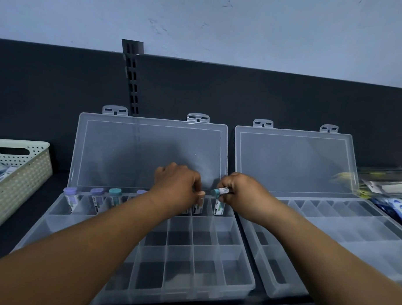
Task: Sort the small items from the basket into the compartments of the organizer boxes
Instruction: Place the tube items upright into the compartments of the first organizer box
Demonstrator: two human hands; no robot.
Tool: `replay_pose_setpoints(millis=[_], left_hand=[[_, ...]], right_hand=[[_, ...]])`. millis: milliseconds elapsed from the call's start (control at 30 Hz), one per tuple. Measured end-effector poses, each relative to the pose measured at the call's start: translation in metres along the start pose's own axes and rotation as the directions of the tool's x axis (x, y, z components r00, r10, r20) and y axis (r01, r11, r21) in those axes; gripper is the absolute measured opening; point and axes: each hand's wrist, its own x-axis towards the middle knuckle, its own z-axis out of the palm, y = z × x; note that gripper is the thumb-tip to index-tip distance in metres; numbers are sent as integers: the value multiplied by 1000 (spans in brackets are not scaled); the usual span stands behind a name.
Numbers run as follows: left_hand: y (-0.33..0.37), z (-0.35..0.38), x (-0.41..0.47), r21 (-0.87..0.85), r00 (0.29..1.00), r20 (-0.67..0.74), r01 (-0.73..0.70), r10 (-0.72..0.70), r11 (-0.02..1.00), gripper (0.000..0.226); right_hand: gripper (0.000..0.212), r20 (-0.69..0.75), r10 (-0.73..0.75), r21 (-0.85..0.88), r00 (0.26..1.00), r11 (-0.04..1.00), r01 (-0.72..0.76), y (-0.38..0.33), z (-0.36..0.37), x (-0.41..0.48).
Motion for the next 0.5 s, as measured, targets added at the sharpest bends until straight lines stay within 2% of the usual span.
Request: replay_pose_setpoints(millis=[200, 333, 367, 433, 500], left_hand=[[0, 0, -1, -21, 1000, 19, 3, -2, 1000, 19], [-3, -11, -5, -69, 1000, 8, 13, -13, 998, 28], [-4, -15, -7, -102, 1000, -4, 20, -21, 995, 30], [-6, -26, -12, -279, 999, -18, 36, -43, 960, 28], [-8, -39, -20, -531, 998, 24, 60, -55, 845, 22]], right_hand=[[9, 13, 31, 84, 999, 996, -32, 3, -5, -1], [5, -54, 7, 143, 999, 990, 1, -6, -16, -4], [11, -70, -7, 166, 998, 986, 19, -11, -19, -6], [19, -83, -27, 234, 996, 971, 45, -22, -23, -5], [29, -83, -50, 320, 995, 944, 74, -35, -26, -5]])
